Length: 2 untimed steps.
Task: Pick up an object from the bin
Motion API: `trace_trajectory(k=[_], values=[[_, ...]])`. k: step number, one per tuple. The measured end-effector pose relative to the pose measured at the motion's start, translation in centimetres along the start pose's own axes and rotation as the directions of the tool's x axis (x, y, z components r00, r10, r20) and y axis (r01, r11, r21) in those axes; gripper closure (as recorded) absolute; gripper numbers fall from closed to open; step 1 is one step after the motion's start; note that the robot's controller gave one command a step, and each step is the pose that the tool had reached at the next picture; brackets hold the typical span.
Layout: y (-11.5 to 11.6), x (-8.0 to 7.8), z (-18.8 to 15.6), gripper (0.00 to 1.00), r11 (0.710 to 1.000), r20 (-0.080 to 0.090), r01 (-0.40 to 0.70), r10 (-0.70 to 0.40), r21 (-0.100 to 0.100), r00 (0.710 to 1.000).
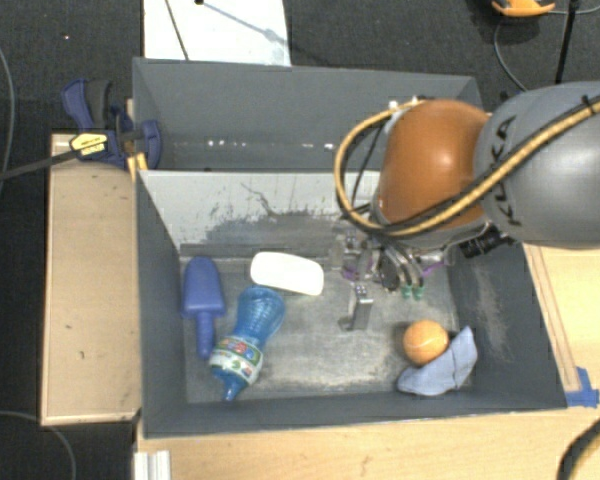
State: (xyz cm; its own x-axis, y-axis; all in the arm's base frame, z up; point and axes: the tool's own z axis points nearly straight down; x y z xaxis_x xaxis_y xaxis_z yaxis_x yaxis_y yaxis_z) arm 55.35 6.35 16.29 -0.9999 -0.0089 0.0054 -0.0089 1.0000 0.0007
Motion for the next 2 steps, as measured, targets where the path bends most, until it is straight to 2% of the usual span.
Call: trace_trajectory(k=[1,2], values=[[0.0,-0.2,-0.4,0.00,1.000,0.008,-0.002,0.002,0.000,1.000],[2.9,-0.2,3.1,0.00,0.996,0.010,0.093,-0.093,0.001,0.996]])
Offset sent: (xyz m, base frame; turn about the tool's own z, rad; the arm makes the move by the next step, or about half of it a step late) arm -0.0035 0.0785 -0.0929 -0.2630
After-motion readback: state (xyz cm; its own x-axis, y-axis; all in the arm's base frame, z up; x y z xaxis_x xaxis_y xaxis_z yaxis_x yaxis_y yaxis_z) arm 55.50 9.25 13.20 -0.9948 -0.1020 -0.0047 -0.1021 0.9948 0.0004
